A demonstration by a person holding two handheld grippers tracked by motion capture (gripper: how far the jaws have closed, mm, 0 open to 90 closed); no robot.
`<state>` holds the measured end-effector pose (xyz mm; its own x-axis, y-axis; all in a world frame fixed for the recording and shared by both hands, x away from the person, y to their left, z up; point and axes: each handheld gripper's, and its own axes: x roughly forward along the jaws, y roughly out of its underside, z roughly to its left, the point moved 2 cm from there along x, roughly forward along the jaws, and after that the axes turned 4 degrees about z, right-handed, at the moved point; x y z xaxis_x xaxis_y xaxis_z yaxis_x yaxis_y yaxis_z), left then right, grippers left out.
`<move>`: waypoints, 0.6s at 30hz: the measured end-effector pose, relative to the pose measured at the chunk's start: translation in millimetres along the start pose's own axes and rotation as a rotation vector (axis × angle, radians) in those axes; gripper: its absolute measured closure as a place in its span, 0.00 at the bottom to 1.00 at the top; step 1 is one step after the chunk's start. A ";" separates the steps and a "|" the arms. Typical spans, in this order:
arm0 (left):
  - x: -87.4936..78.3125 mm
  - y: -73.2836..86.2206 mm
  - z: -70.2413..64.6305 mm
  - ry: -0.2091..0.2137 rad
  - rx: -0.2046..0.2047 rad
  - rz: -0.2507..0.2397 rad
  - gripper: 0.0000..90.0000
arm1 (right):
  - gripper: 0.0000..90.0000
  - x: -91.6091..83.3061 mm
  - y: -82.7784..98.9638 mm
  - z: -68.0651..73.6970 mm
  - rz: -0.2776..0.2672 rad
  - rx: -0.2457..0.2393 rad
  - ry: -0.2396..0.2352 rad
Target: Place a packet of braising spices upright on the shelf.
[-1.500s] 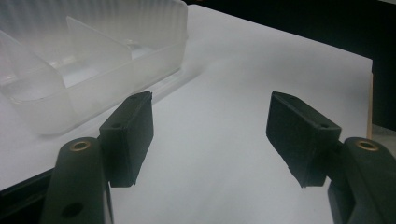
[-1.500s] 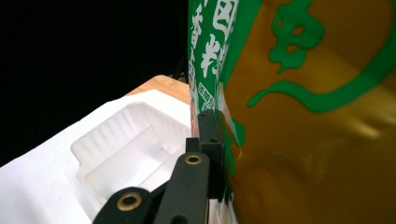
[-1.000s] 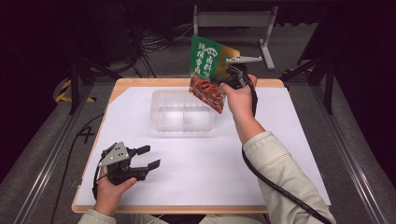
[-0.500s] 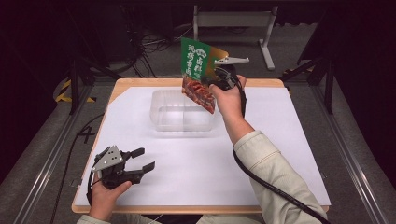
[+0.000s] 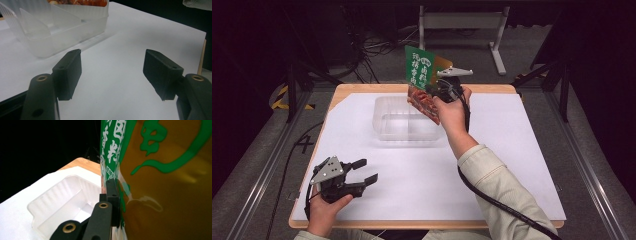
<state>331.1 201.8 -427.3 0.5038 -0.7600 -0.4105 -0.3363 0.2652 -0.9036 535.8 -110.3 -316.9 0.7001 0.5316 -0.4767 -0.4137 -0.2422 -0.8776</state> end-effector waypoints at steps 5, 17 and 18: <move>1.8 -0.1 -0.2 0.005 -0.002 0.006 0.36 | 1.00 -1.3 3.6 2.7 -0.012 -0.012 0.024; 3.9 -0.4 -0.6 0.012 0.001 0.008 0.35 | 1.00 -3.9 9.2 5.5 -0.029 -0.021 0.068; 4.0 -0.4 -0.7 0.013 0.001 0.009 0.35 | 1.00 -3.9 9.9 5.1 -0.024 -0.020 0.070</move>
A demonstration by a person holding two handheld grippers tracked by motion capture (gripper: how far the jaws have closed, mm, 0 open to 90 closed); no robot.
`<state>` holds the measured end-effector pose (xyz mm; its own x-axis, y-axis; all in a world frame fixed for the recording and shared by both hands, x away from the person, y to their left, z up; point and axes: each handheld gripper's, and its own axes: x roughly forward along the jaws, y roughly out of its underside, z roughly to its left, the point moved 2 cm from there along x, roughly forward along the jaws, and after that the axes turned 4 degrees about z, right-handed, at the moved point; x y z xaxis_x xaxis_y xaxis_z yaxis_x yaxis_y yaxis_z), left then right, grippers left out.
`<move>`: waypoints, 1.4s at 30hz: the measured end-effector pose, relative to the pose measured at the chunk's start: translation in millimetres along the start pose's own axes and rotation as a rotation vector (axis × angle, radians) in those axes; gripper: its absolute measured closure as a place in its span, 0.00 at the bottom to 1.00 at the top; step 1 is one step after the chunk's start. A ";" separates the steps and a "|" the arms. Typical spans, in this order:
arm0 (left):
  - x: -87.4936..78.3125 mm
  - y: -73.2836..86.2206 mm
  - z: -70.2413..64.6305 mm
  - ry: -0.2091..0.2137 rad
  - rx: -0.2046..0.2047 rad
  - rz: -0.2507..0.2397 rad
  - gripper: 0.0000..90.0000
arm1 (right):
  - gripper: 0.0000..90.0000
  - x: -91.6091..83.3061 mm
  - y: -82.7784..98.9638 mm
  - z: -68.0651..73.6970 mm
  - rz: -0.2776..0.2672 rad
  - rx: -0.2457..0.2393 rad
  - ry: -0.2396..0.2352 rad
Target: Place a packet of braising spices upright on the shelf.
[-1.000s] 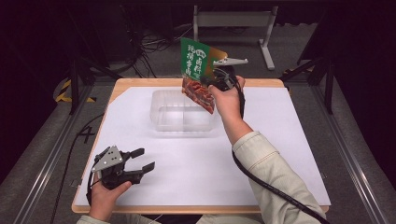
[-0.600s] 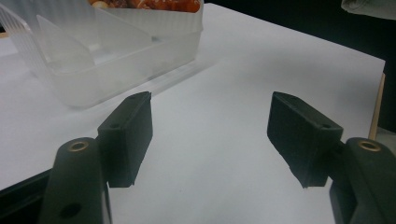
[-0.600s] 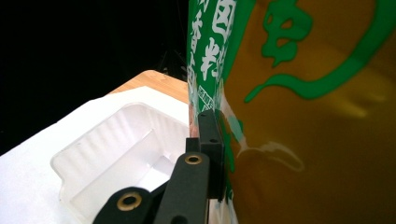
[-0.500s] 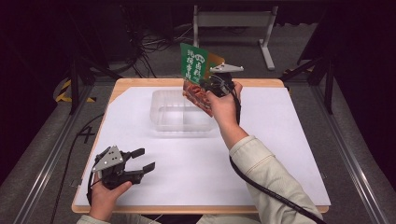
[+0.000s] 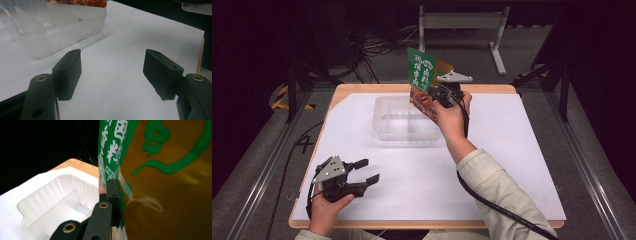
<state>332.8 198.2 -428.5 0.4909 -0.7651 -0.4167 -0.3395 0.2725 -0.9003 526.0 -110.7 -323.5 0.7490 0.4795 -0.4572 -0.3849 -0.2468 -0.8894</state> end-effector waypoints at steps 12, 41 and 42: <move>1.0 0.1 0.3 0.005 0.001 0.006 0.35 | 1.00 9.7 11.8 -3.0 -0.003 0.031 -0.043; 0.9 -0.1 0.5 0.007 0.000 0.007 0.35 | 0.98 21.5 33.2 -0.9 0.021 0.031 -0.087; 1.2 -0.1 0.5 0.006 -0.002 0.005 0.35 | 0.98 20.8 33.6 -1.3 0.023 0.031 -0.086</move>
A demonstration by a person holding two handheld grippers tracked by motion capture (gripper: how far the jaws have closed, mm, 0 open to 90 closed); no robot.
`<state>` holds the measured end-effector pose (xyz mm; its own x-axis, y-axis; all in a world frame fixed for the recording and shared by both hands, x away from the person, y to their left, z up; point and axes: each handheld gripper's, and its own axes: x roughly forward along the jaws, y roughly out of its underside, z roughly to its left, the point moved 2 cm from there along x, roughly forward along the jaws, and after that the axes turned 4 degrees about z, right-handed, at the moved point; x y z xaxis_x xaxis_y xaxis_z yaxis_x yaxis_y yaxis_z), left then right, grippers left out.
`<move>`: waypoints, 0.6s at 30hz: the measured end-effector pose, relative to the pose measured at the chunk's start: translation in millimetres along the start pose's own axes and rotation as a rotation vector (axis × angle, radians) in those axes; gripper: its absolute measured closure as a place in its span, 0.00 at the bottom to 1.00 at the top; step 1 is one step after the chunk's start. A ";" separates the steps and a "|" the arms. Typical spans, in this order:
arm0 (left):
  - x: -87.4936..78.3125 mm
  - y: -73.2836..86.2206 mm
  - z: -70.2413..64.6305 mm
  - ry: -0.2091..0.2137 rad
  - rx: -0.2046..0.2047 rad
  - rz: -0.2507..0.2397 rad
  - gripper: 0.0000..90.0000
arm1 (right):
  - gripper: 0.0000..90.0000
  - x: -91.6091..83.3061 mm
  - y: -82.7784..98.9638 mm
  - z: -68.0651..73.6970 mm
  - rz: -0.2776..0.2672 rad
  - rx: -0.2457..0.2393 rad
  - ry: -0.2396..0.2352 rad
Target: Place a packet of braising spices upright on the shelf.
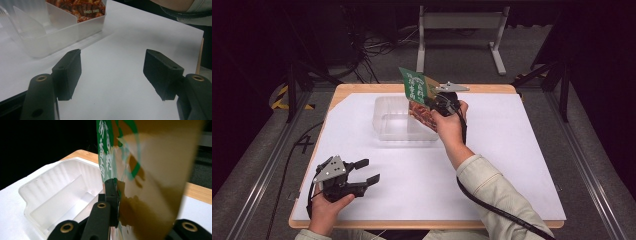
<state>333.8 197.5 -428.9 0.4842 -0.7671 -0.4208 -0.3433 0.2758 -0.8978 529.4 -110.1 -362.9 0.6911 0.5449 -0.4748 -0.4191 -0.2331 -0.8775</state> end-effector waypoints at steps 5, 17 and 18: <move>1.0 -0.2 -0.2 0.003 -0.001 0.000 0.35 | 0.98 -2.7 2.4 -0.9 0.003 -0.004 -0.007; 3.8 -1.1 -0.4 0.008 0.003 0.003 0.35 | 0.93 -10.7 12.8 -4.4 0.028 0.009 -0.025; 3.9 -1.2 -0.5 0.008 0.005 0.005 0.35 | 0.91 -11.6 13.9 -6.7 0.032 0.017 -0.025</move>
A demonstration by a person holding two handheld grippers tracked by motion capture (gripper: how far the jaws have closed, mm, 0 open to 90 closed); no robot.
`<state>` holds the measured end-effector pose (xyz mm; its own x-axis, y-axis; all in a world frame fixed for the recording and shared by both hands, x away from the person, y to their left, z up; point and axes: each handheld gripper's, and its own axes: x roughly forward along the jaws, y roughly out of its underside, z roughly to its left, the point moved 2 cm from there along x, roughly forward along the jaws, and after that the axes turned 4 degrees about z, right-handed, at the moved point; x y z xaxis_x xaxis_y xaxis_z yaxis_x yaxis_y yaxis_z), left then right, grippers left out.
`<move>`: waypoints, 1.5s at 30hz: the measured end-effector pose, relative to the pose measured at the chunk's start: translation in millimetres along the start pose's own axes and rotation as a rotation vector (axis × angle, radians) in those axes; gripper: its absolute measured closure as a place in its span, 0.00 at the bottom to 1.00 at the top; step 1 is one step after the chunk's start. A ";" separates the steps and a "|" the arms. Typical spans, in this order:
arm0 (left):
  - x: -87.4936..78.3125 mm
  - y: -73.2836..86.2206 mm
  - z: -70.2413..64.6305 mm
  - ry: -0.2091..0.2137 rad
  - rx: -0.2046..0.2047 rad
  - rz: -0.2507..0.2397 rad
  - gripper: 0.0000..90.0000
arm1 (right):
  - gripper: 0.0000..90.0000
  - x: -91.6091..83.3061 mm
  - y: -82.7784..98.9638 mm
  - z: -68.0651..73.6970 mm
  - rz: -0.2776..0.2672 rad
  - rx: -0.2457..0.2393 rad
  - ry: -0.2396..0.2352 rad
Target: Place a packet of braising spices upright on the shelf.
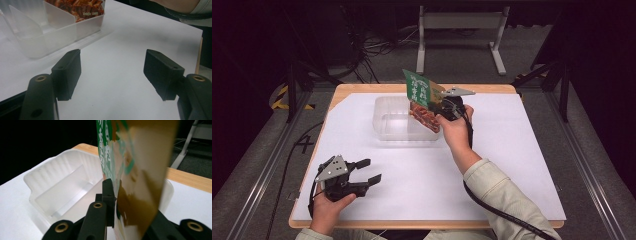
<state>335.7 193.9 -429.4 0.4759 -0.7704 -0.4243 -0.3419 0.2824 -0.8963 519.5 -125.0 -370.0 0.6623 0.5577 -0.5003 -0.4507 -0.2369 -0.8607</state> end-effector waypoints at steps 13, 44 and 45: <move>3.1 -1.1 0.5 0.007 0.000 0.001 0.34 | 0.52 -3.8 5.2 -7.6 -0.029 0.070 0.003; -3.1 -3.2 6.7 -0.022 0.008 -0.001 0.32 | 0.37 -94.9 10.8 -22.4 -0.139 -0.039 -0.106; -3.5 -2.8 7.1 -0.020 0.003 -0.003 0.32 | 0.37 -99.6 12.4 -22.5 -0.141 -0.047 -0.109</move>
<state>340.8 199.9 -426.3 0.4932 -0.7595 -0.4241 -0.3383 0.2817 -0.8979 461.3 -201.4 -333.0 0.6469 0.6702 -0.3638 -0.3281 -0.1861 -0.9261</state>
